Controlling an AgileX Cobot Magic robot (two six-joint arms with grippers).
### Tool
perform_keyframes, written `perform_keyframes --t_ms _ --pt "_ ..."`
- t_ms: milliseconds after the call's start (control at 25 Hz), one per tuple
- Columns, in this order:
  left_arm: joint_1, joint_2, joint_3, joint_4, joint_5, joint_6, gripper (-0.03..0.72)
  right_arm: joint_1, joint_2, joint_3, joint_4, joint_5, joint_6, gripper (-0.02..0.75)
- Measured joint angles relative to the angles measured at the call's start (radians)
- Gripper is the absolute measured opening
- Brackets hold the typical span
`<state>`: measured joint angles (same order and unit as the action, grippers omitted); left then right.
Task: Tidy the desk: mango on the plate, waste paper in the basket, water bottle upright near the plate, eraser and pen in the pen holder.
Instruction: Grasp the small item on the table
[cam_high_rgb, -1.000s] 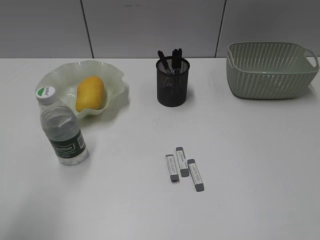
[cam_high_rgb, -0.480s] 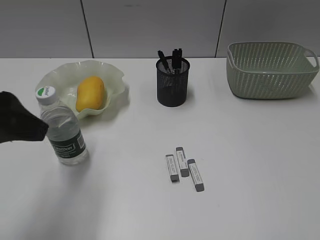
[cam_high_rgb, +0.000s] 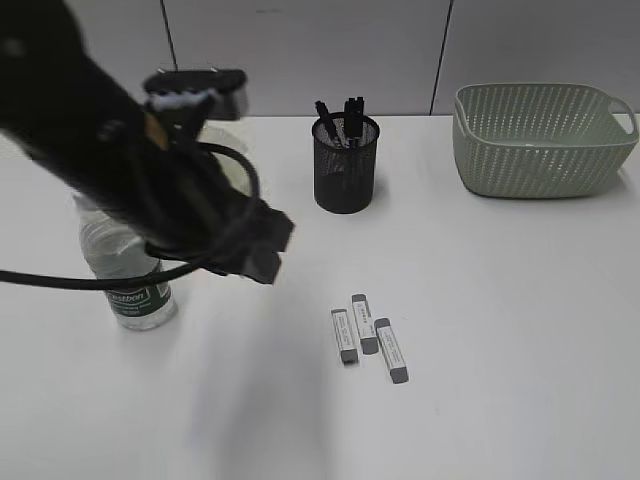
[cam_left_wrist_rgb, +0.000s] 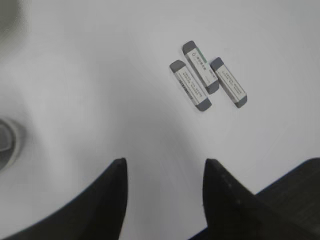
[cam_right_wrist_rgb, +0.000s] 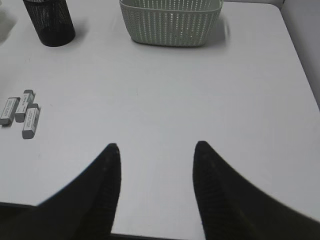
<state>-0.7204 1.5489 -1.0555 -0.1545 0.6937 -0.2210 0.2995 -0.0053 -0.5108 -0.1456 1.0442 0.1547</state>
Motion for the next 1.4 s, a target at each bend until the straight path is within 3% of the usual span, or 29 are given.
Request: perform_keyframes --t_ms 360,720,1080,1400 --pt "-0.059 0.400 -0.264 0.012 -0.015 -0.120 0.368 0.000 0.000 0.000 0.000 0.000 -0.001 0.384" --pt "-0.096 0.568 -0.415 0.098 0.069 -0.368 0.368 0.000 0.000 0.000 0.000 0.000 -0.001 0.382" --pt "-0.121 0.642 -0.483 0.197 0.118 -0.589 0.368 0.000 0.000 0.000 0.001 0.000 -0.001 0.382" --pt "-0.126 0.668 -0.497 0.241 0.151 -0.638 0.344 0.000 -0.001 0.000 0.001 0.000 -0.002 0.379"
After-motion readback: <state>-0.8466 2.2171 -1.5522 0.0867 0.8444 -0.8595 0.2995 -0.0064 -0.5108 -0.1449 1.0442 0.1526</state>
